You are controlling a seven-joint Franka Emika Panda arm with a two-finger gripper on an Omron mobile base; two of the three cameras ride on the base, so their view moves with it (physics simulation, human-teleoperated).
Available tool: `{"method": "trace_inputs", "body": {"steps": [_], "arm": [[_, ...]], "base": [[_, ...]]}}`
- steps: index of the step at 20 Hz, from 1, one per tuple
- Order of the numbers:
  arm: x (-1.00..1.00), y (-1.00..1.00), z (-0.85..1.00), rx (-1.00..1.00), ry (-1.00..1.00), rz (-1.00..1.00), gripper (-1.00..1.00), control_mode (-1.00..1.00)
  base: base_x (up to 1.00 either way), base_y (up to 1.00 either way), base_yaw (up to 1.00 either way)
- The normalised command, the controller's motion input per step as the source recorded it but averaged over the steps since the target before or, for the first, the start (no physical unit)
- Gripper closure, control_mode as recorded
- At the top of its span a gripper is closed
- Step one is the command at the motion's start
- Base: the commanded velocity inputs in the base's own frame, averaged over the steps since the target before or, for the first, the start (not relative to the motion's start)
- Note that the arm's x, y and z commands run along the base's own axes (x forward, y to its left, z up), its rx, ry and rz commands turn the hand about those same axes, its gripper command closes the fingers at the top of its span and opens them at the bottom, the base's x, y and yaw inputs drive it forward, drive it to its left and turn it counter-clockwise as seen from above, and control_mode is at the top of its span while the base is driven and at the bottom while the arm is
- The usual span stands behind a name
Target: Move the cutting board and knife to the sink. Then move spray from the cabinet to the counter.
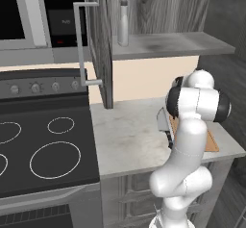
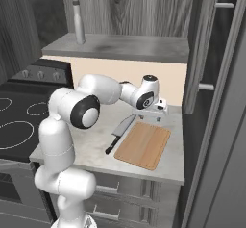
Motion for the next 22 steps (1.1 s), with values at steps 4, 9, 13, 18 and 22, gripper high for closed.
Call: {"method": "trace_inputs", "body": {"steps": [4, 9, 13, 18, 22], "arm": [[0.15, -0.13, -0.07, 0.0, 0.0, 0.0, -1.0, -1.0], [0.17, -0.14, -0.35, 0.0, 0.0, 0.0, -1.0, -1.0], [0.46, -0.03, -0.36, 0.0, 0.0, 0.0, -1.0, -1.0], [0.45, 0.0, -0.22, 0.0, 0.0, 0.0, -1.0, -1.0], [0.39, -0.03, -0.16, 0.0, 0.0, 0.0, -1.0, -1.0]], "base": [[0.0, 0.0, 0.0], [0.0, 0.0, 0.0], [0.0, 0.0, 0.0], [0.0, 0.0, 0.0], [0.0, 0.0, 0.0]]}}
